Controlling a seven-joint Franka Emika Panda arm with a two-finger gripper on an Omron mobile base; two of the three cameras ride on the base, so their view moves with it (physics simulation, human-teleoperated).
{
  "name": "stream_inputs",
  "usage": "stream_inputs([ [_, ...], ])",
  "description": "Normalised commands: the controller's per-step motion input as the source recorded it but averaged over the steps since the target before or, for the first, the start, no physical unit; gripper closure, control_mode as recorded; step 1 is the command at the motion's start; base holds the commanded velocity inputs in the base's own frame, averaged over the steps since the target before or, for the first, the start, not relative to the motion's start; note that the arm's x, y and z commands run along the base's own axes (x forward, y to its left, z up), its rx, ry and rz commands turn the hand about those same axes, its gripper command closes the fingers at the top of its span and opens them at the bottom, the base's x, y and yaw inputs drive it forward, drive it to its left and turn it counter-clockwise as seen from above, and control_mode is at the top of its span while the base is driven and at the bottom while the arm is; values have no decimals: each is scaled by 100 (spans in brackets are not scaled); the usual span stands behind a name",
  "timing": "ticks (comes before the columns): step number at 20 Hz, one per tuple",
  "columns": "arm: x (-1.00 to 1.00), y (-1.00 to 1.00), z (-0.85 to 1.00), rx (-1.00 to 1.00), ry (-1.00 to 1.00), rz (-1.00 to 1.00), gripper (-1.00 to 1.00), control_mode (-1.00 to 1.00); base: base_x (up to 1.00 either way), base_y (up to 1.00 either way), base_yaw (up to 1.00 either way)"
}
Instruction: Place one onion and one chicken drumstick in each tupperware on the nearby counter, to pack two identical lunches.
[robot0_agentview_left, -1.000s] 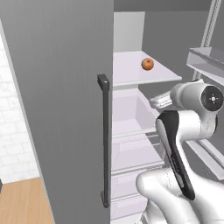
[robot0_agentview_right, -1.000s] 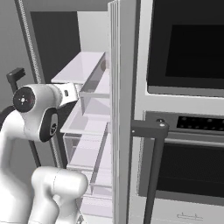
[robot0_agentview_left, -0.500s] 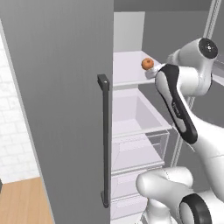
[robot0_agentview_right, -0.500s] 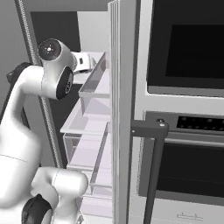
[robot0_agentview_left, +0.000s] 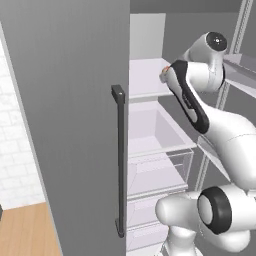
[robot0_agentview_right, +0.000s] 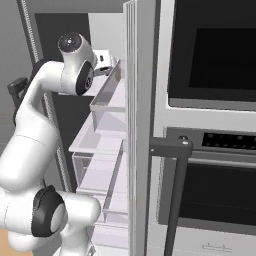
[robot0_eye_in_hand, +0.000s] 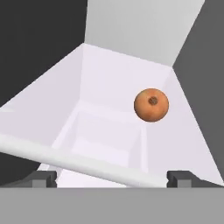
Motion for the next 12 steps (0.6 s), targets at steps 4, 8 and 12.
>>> stream_inputs([
  [4, 54, -45, 0, -1, 53, -12, -100, -100, 0, 0, 0],
  [8, 26, -31, -13, 4, 16, -9, -100, -100, 0, 0, 0],
  [12, 36, 9, 7, -12, 1, -4, -100, -100, 0, 0, 0],
])
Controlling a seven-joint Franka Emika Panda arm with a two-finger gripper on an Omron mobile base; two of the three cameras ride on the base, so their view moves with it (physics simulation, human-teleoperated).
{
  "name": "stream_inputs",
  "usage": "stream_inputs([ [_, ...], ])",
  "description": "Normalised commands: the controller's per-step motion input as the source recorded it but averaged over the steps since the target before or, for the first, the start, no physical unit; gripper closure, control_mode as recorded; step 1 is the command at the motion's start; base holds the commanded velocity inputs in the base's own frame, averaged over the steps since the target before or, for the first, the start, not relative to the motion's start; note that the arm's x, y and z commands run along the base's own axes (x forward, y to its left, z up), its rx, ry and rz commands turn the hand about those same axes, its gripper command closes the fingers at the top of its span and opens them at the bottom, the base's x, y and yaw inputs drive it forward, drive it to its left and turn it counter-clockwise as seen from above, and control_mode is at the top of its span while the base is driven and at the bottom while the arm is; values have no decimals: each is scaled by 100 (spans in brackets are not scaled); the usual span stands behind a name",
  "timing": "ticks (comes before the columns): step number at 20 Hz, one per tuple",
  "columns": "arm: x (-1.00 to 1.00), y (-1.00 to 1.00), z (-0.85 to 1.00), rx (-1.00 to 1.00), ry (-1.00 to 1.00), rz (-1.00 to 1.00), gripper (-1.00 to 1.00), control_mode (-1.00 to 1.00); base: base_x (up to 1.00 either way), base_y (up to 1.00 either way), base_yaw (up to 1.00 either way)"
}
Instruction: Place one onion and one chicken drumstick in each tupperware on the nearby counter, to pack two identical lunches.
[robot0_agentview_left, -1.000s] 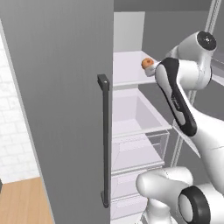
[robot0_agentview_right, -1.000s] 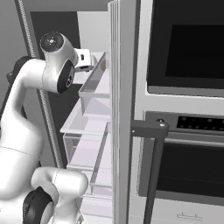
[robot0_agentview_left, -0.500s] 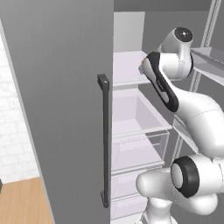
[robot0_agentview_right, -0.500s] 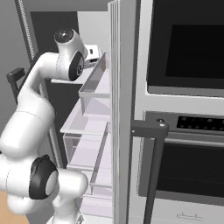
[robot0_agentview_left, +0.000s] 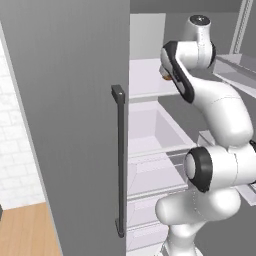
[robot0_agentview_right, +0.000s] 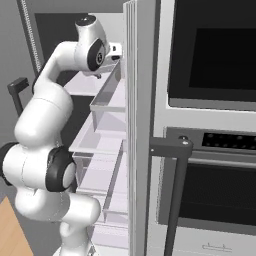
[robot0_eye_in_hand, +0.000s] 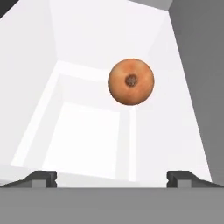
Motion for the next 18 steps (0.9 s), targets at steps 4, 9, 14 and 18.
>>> stream_inputs([
  [4, 57, -4, 0, -9, 17, -1, -100, -100, 0, 0, 0],
  [9, 35, -6, -13, -1, 0, 0, -100, -100, 0, 0, 0],
  [14, 42, -5, -23, 0, -12, 0, -100, -100, 0, 0, 0],
  [18, 19, -1, 15, 0, -4, 0, -100, -100, 0, 0, 0],
])
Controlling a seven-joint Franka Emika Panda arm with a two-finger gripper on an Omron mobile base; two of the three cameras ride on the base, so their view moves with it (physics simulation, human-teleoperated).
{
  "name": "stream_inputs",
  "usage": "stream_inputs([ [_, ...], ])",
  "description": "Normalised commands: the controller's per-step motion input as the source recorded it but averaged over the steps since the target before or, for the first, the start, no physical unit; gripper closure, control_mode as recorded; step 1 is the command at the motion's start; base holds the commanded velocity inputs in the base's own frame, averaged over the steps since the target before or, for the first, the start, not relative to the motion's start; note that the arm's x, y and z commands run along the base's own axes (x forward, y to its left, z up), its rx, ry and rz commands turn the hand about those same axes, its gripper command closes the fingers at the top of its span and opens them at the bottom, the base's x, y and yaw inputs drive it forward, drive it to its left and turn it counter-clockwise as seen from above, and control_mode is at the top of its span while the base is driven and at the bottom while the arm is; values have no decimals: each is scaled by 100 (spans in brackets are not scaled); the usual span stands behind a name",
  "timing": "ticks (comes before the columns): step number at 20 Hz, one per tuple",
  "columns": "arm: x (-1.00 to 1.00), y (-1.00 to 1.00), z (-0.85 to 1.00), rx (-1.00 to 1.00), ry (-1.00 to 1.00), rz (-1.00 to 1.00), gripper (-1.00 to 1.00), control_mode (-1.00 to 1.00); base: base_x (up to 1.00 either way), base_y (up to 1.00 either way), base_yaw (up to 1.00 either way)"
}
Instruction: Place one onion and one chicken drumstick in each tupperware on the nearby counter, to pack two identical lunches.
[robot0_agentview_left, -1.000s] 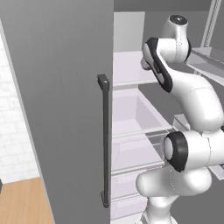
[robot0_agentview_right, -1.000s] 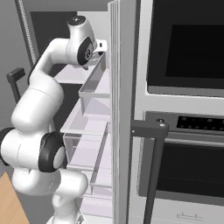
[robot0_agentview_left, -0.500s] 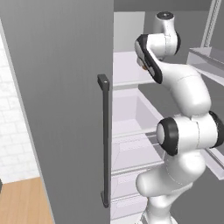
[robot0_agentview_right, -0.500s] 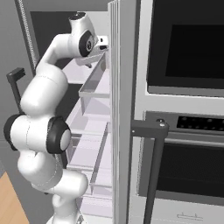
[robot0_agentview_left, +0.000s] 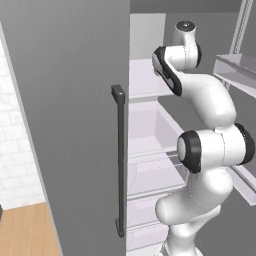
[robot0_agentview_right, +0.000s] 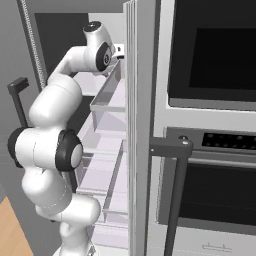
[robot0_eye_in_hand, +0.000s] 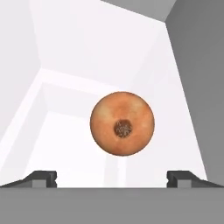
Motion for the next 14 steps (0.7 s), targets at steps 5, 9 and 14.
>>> stream_inputs([
  [5, 61, -3, 2, 6, 0, -2, -100, -100, 0, 0, 0],
  [9, 69, -6, -3, 10, 0, 0, -100, -100, 0, 0, 0],
  [14, -12, -10, 2, 4, 3, 0, -100, -100, 0, 0, 0],
])
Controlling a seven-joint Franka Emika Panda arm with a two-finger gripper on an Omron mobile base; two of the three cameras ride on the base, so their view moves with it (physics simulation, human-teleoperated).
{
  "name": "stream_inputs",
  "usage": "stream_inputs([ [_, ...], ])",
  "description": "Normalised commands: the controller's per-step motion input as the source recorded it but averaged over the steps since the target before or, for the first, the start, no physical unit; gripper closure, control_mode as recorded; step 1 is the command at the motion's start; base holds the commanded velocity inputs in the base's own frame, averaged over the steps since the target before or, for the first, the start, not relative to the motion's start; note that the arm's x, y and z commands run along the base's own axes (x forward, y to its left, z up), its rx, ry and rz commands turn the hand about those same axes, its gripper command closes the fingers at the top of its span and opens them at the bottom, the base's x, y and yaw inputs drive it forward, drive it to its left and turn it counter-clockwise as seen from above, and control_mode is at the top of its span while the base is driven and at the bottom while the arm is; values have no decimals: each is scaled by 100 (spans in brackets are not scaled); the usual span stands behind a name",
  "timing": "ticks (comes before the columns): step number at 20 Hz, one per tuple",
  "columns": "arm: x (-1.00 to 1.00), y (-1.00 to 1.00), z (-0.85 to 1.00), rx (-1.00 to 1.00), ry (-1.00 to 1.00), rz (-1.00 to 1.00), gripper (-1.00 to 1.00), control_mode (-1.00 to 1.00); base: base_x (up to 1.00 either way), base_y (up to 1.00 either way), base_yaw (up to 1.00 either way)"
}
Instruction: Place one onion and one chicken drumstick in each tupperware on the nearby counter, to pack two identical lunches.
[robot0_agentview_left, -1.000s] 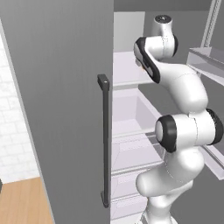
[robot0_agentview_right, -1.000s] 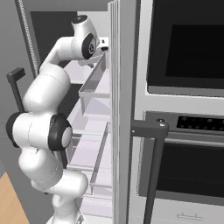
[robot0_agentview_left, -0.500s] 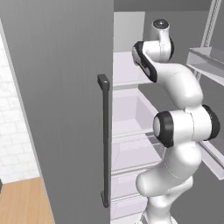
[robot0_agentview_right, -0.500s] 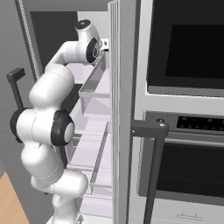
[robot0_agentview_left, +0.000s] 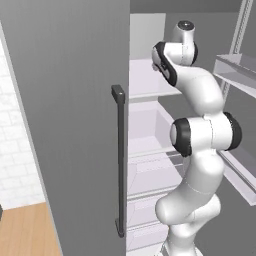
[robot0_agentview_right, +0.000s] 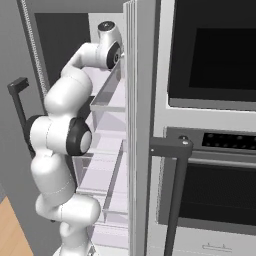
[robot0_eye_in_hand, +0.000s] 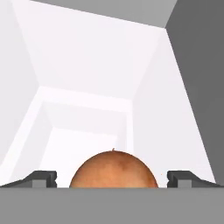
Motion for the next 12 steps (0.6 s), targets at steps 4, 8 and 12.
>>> stream_inputs([
  [4, -39, 1, 0, 1, -5, 0, -100, -100, 0, 0, 0],
  [8, -4, 3, -10, 0, -14, 0, -100, -100, 0, 0, 0],
  [12, 0, 0, -51, 0, -5, 0, -100, -100, 0, 0, 0],
])
